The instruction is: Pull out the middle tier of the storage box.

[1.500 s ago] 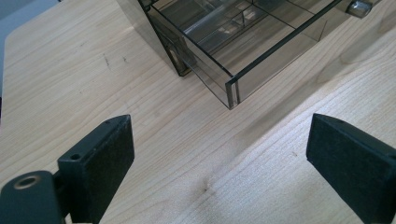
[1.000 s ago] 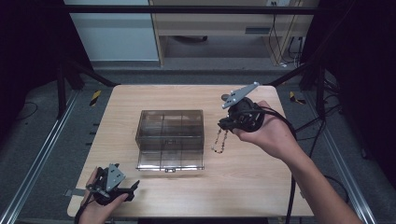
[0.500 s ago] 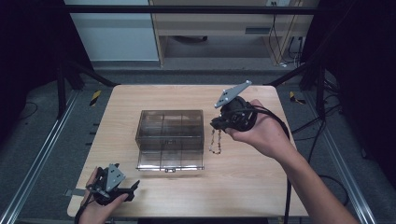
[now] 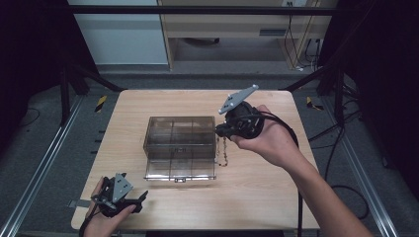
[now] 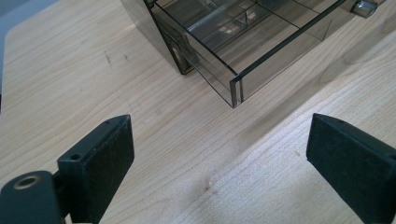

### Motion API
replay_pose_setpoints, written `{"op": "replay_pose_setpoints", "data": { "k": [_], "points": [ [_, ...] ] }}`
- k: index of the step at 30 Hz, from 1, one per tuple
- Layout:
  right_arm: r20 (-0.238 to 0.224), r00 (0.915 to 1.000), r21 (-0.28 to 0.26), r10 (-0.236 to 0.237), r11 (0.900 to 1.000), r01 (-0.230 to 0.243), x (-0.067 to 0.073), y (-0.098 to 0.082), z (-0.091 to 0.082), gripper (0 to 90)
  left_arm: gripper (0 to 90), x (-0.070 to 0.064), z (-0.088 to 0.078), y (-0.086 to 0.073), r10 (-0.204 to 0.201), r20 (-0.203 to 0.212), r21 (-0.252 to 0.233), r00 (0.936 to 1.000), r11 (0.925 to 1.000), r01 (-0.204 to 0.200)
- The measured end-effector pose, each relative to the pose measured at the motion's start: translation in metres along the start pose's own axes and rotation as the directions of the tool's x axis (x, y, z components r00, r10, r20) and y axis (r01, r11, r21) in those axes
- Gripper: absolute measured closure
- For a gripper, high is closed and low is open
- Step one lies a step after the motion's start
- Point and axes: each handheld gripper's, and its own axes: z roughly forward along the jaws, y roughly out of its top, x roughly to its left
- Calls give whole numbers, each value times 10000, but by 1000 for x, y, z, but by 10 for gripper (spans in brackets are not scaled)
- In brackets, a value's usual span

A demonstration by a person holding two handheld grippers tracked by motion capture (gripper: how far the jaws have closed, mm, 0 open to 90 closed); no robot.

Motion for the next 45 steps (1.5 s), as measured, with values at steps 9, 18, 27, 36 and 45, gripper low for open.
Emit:
{"op": "replay_pose_setpoints", "data": {
  "k": [9,18,27,36,45],
  "points": [
    [-126,9998,-147,-137,9998,135,6,9,9,845,77,0,0,0,-2,-23,-61,10000,10000,2],
    [-323,9991,-234,-265,9994,257,13,20,24,846,77,0,-1,0,-14,-47,-86,10000,10000,14],
    [-675,9969,-194,-411,9990,399,22,33,47,845,77,2,-1,0,-82,-25,-149,10000,9999,82],
    [-1111,9929,-218,-429,9989,407,36,43,72,845,77,2,-1,0,-109,-22,-188,9999,9998,109],
    [-1319,9898,-160,-544,9985,528,43,48,88,845,77,3,-1,-1,-152,12,-210,9999,9997,152]
  ]
}}
